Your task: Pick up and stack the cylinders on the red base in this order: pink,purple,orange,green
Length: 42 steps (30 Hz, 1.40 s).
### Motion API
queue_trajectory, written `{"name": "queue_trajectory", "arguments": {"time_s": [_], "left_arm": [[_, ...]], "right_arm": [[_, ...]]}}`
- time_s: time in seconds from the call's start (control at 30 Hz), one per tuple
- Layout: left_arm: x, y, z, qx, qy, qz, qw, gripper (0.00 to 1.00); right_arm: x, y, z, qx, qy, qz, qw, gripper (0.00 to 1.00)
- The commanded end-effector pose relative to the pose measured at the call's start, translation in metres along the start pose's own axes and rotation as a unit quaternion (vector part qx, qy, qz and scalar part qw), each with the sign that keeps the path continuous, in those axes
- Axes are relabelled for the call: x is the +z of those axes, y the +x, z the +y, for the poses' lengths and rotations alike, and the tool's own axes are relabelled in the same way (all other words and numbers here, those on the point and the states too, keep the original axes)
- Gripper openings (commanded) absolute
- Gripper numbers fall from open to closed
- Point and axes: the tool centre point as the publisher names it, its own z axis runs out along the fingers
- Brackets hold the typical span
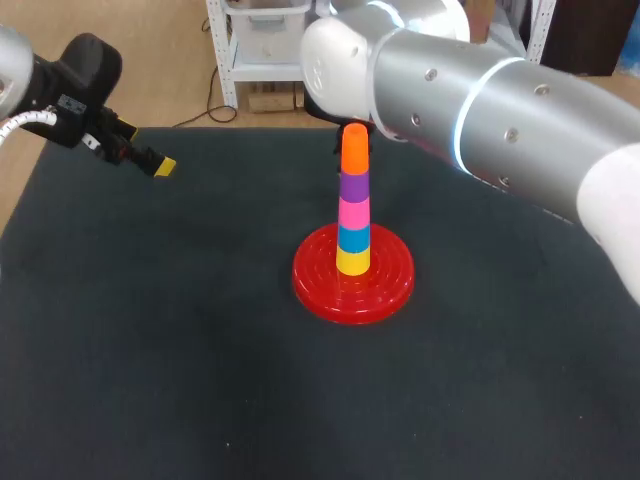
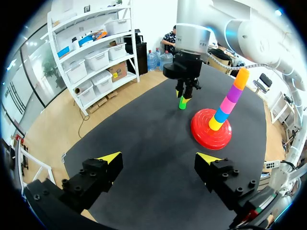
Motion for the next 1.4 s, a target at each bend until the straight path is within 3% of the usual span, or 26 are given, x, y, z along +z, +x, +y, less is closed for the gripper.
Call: {"name": "queue_trajectory", "arguments": {"time_s": [0.03,0.17,0.27,0.37,0.4,0.47,0.67,0.73,0.8,0.83,0.97,1.07,1.23,1.4], "left_arm": [[0.000,0.000,0.000,0.000,-0.001,0.001,1.000,1.00],[0.000,0.000,0.000,0.000,-0.001,0.001,1.000,1.00],[0.000,0.000,0.000,0.000,-0.001,0.001,1.000,1.00],[0.000,0.000,0.000,0.000,-0.001,0.001,1.000,1.00],[0.000,0.000,0.000,0.000,-0.001,0.001,1.000,1.00],[0.000,0.000,0.000,0.000,-0.001,0.001,1.000,1.00],[0.000,0.000,0.000,0.000,-0.001,0.001,1.000,1.00],[0.000,0.000,0.000,0.000,-0.001,0.001,1.000,1.00],[0.000,0.000,0.000,0.000,-0.001,0.001,1.000,1.00],[0.000,0.000,0.000,0.000,-0.001,0.001,1.000,1.00],[0.000,0.000,0.000,0.000,-0.001,0.001,1.000,1.00],[0.000,0.000,0.000,0.000,-0.001,0.001,1.000,1.00],[0.000,0.000,0.000,0.000,-0.001,0.001,1.000,1.00],[0.000,0.000,0.000,0.000,-0.001,0.001,1.000,1.00]], "right_arm": [[-0.004,-0.007,-0.004,-0.002,-0.057,0.128,0.990,0.29],[-0.003,-0.005,-0.002,-0.003,-0.059,0.129,0.990,0.29],[-0.002,-0.005,0.000,-0.004,-0.061,0.131,0.990,0.40],[-0.002,-0.005,0.002,-0.006,-0.062,0.131,0.989,0.53],[-0.002,-0.005,0.002,-0.006,-0.062,0.131,0.989,0.73],[-0.002,-0.005,0.003,-0.006,-0.062,0.131,0.989,0.84],[0.000,-0.004,0.005,-0.006,-0.063,0.132,0.989,0.86],[0.000,-0.003,0.006,-0.005,-0.063,0.132,0.989,0.65],[0.001,-0.003,0.006,-0.005,-0.064,0.132,0.989,0.58],[0.001,-0.002,0.006,-0.005,-0.064,0.131,0.989,0.48],[0.002,-0.001,0.007,-0.004,-0.064,0.131,0.989,0.35],[0.001,0.000,0.008,-0.002,-0.063,0.129,0.990,0.00],[-0.011,0.004,0.009,0.004,-0.056,0.127,0.990,0.00],[-0.047,0.009,0.013,0.002,-0.044,0.124,0.991,0.00]]}}
